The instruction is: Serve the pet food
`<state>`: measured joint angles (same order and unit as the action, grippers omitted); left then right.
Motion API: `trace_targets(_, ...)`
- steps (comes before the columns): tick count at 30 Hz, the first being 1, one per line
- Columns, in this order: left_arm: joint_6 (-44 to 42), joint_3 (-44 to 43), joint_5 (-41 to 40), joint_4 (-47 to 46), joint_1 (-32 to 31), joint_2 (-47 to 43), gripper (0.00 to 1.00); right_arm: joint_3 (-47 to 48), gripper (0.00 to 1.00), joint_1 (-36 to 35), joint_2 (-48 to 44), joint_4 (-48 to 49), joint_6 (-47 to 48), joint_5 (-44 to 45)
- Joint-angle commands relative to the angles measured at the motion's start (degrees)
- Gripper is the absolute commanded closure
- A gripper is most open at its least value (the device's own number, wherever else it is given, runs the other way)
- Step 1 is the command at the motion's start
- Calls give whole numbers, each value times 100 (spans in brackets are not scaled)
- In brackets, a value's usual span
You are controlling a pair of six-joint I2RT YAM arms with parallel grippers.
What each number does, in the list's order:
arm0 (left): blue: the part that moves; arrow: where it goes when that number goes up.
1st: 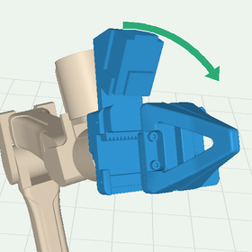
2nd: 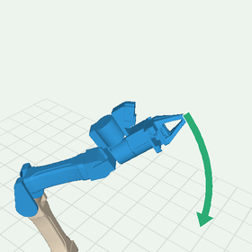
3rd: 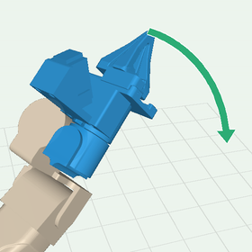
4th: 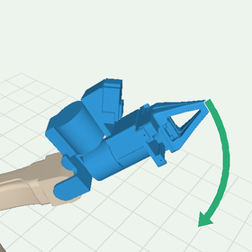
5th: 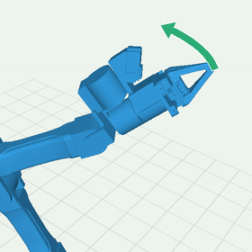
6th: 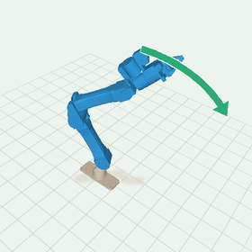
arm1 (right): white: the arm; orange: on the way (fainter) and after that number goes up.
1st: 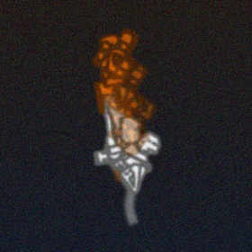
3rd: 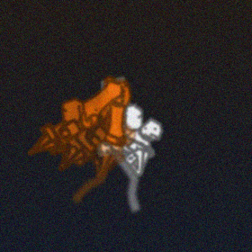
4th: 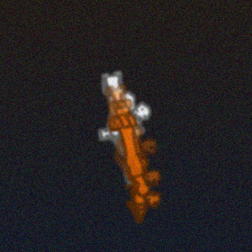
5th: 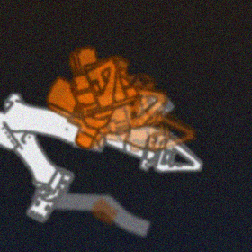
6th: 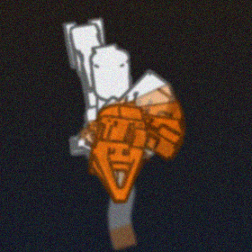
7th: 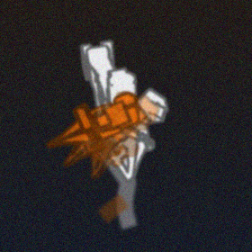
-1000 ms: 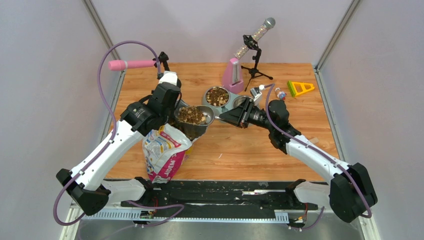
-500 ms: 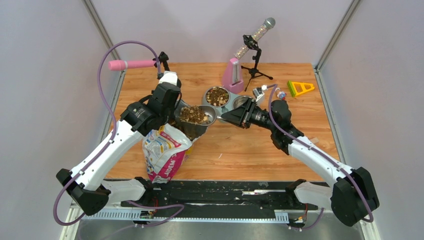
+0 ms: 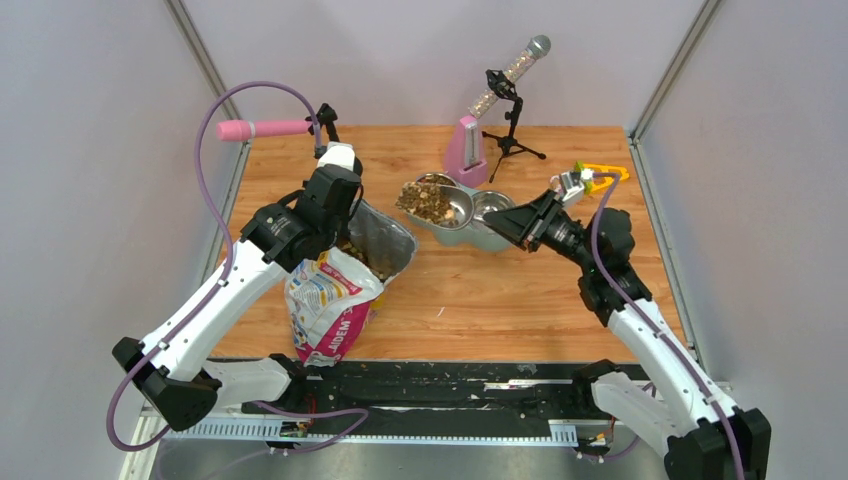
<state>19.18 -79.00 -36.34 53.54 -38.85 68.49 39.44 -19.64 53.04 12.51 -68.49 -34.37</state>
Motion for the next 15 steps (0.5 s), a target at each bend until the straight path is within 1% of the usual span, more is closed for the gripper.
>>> trace_targets(1, 51, -216, -294, -1012, 0, -101, 100, 66, 100, 467, -577, -197, 27, 91)
trace_targets(7, 50, -230, -260, -995, 5, -85, 100, -27, 100, 1216, -795, -632, 123, 192)
trace_targets(15, 29, -230, -309, -1003, 0, -125, 100, -494, 100, 2074, -721, -705, 198, 335)
